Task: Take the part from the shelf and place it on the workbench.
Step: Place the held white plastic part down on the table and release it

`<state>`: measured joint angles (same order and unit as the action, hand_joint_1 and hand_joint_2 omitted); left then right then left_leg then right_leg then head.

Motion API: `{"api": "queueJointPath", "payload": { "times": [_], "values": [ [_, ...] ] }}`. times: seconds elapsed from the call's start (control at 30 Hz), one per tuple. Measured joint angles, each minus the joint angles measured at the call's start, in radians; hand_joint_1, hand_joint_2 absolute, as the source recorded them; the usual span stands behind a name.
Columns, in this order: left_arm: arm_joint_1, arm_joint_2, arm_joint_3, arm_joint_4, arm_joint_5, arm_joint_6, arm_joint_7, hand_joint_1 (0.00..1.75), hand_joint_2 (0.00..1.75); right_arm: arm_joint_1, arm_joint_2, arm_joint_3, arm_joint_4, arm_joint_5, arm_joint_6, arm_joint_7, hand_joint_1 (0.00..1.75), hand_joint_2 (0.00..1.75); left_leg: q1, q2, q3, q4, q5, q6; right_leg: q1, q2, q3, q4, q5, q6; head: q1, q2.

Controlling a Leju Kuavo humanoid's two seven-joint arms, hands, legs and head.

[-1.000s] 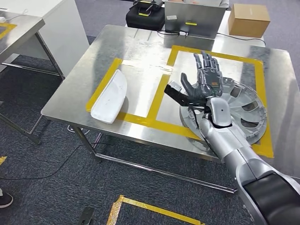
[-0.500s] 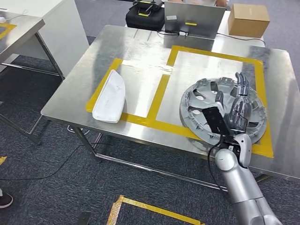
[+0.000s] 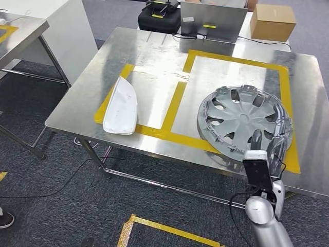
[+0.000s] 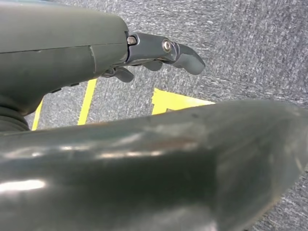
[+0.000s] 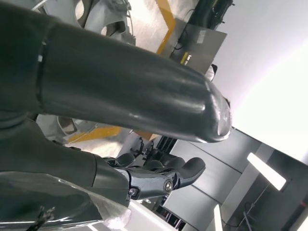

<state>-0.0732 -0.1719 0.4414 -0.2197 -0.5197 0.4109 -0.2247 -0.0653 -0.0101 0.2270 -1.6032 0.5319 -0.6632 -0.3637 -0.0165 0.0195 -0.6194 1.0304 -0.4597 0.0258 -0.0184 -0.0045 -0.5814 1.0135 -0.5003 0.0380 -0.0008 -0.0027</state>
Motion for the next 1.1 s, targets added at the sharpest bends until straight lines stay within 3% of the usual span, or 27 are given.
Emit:
{"api": "queueJointPath", "payload": {
  "times": [0.17,0.23,0.3,0.37,0.4,0.43,0.5,0.53,0.6,0.63,0.7,0.77,0.83,0.9,0.93,0.97,1.03,1.1],
  "values": [
    [0.005,0.006,0.023,0.0,0.027,0.005,-0.014,0.0,0.0,0.053,0.035,0.007,-0.054,-0.067,0.006,-0.036,0.0,0.0,-0.002,0.001,0.003,0.0,-0.004,0.011,-0.002,0.002,0.006,-0.005,-0.001,0.008,0.0,0.0],
    [0.005,0.009,0.033,0.0,0.036,0.003,-0.018,0.0,0.0,0.06,0.049,0.016,-0.059,-0.085,0.009,-0.046,0.0,0.0,0.004,0.008,0.015,-0.017,0.002,0.018,-0.001,0.003,-0.001,0.009,-0.014,0.012,0.002,0.0],
    [0.005,0.011,0.042,0.0,0.039,0.0,-0.018,0.0,0.0,0.065,0.059,0.026,-0.06,-0.099,0.009,-0.056,0.0,0.0,0.008,0.018,0.024,-0.029,0.005,0.025,-0.001,0.004,-0.04,0.093,-0.061,0.014,0.005,0.0],
    [0.006,0.012,0.049,0.0,0.04,-0.001,-0.018,0.0,0.0,0.075,0.064,0.033,-0.06,-0.108,0.006,-0.062,0.0,0.0,0.008,0.027,0.026,-0.029,0.003,0.028,-0.002,0.004,-0.105,0.222,-0.116,0.017,0.006,0.0],
    [0.007,0.013,0.051,0.0,0.04,-0.001,-0.018,0.0,0.0,0.081,0.066,0.034,-0.06,-0.113,0.004,-0.064,0.0,0.0,0.007,0.033,0.027,-0.029,0.001,0.027,-0.002,0.003,-0.127,0.26,-0.123,0.019,0.006,0.0],
    [0.008,0.013,0.052,0.0,0.04,-0.001,-0.018,0.0,0.0,0.087,0.068,0.035,-0.06,-0.116,0.002,-0.065,0.0,0.0,0.008,0.039,0.029,-0.028,-0.001,0.026,-0.002,0.002,-0.13,0.262,-0.111,0.021,0.006,0.0],
    [0.01,0.013,0.053,0.0,0.04,-0.002,-0.018,0.0,0.0,0.093,0.07,0.036,-0.061,-0.124,-0.002,-0.068,0.0,0.0,0.009,0.054,0.036,-0.025,-0.009,0.019,-0.003,-0.019,-0.079,0.154,-0.042,0.021,0.007,0.0],
    [0.01,0.014,0.054,0.0,0.04,-0.001,-0.018,0.0,0.0,0.095,0.072,0.037,-0.062,-0.127,-0.003,-0.068,0.0,0.0,0.006,0.062,0.039,-0.021,-0.014,0.013,0.001,-0.048,-0.046,0.087,-0.017,0.017,0.008,0.0],
    [0.011,0.016,0.055,0.0,0.04,0.0,-0.02,0.0,0.0,0.097,0.077,0.041,-0.065,-0.131,-0.006,-0.069,0.0,0.0,0.0,0.078,0.045,-0.013,-0.024,0.001,0.007,-0.083,-0.004,0.011,0.002,0.005,0.007,0.0],
    [0.011,0.017,0.056,0.0,0.04,0.001,-0.022,0.0,0.0,0.1,0.08,0.043,-0.066,-0.132,-0.007,-0.069,0.0,0.0,-0.003,0.087,0.047,-0.01,-0.027,-0.003,0.009,-0.085,-0.001,0.007,-0.002,-0.002,0.007,0.0],
    [0.011,0.018,0.058,0.0,0.04,0.003,-0.025,0.0,0.0,0.106,0.084,0.048,-0.068,-0.132,-0.009,-0.07,0.0,0.0,-0.001,0.1,0.052,-0.007,-0.035,-0.012,0.006,-0.055,-0.001,0.007,0.0,-0.012,0.006,0.0],
    [0.01,0.019,0.061,0.0,0.04,0.005,-0.03,0.0,0.0,0.107,0.088,0.052,-0.069,-0.137,-0.008,-0.07,0.0,0.0,0.007,0.059,0.042,0.031,-0.068,-0.024,0.001,-0.031,0.0,0.006,0.004,-0.022,0.004,0.0],
    [0.012,0.019,0.066,0.0,0.04,0.006,-0.035,0.0,0.0,0.108,0.093,0.057,-0.07,-0.153,-0.005,-0.072,0.0,0.0,0.014,0.004,-0.005,0.146,-0.133,-0.034,-0.002,-0.011,0.0,0.006,0.004,-0.03,0.001,0.0],
    [0.015,0.02,0.071,0.0,0.042,0.006,-0.038,0.0,0.0,0.111,0.096,0.062,-0.07,-0.17,0.0,-0.074,0.0,0.0,0.016,-0.009,-0.057,0.259,-0.172,-0.039,-0.002,0.01,0.002,0.006,0.004,-0.033,0.0,0.0],
    [0.016,0.02,0.073,0.0,0.043,0.006,-0.039,0.0,0.0,0.113,0.096,0.064,-0.07,-0.177,0.002,-0.075,0.0,0.0,0.017,-0.01,-0.065,0.271,-0.164,-0.039,-0.002,0.019,0.003,0.006,0.003,-0.033,0.0,0.0],
    [0.016,0.021,0.075,0.0,0.044,0.007,-0.04,0.0,0.0,0.115,0.096,0.065,-0.07,-0.181,0.002,-0.076,0.0,0.0,0.019,-0.01,-0.056,0.245,-0.138,-0.037,-0.002,0.027,0.005,0.006,0.003,-0.033,0.0,0.0],
    [0.016,0.022,0.077,0.0,0.046,0.006,-0.043,0.0,0.0,0.118,0.097,0.068,-0.073,-0.186,0.006,-0.078,0.0,0.0,0.022,-0.02,-0.002,0.118,-0.065,-0.032,-0.002,0.038,0.01,0.006,0.001,-0.029,0.0,0.0],
    [0.015,0.022,0.078,0.0,0.047,0.006,-0.046,0.0,0.0,0.12,0.097,0.073,-0.077,-0.19,0.01,-0.081,0.0,0.0,0.022,-0.033,0.036,0.021,-0.029,-0.027,0.0,0.045,0.008,0.008,0.002,-0.019,0.0,0.0]
  ]
}}
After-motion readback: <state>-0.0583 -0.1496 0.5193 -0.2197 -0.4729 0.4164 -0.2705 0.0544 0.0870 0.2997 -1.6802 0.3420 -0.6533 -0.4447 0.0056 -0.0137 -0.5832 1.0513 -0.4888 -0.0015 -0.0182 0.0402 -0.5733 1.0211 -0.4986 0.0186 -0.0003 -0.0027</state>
